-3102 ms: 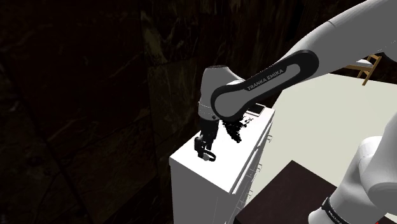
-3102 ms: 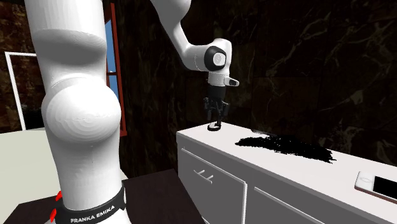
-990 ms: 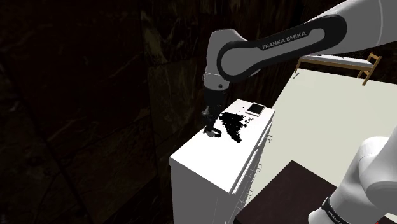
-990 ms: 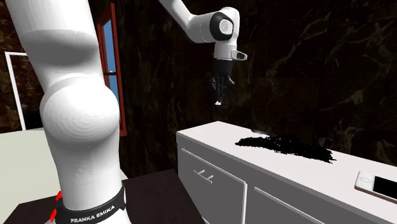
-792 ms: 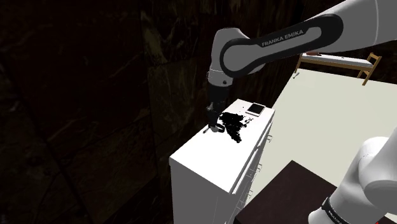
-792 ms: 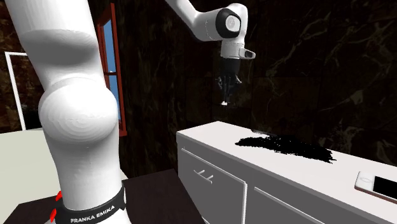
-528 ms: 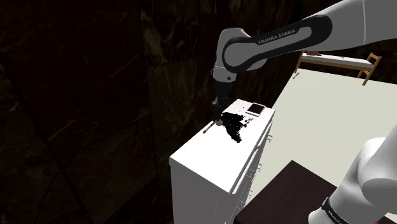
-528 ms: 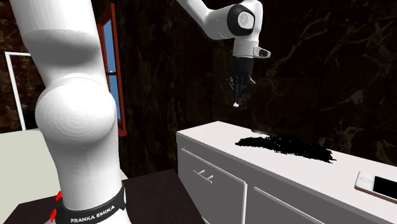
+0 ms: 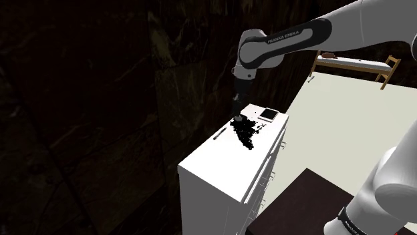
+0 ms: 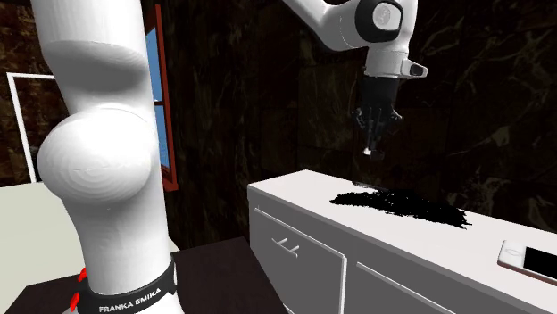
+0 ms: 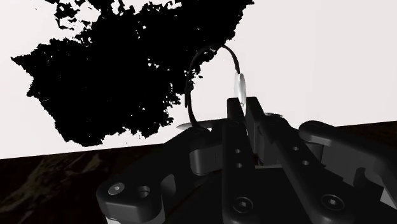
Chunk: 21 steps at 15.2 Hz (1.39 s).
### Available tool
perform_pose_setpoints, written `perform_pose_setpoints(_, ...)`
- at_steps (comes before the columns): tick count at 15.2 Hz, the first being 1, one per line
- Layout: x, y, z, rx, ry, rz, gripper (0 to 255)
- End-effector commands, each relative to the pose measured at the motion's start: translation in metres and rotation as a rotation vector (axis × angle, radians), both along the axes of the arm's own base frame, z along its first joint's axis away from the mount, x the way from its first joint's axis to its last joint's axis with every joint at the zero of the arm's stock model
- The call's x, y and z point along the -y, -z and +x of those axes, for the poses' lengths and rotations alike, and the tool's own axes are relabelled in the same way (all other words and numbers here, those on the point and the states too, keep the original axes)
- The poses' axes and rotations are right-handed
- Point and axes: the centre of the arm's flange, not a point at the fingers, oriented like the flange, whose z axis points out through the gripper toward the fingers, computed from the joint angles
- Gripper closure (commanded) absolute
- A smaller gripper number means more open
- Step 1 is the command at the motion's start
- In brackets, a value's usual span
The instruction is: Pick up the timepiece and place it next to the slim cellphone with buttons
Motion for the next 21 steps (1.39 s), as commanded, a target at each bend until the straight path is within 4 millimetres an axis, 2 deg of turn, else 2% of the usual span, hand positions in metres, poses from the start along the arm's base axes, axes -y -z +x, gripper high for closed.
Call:
perform_pose_setpoints(1,0.025,-0.002,0.012,0.000,-0.001,0.000,255)
perform_pose_setpoints(21,0.267,-0.003,0.117,0.000,-0.001,0.000,255)
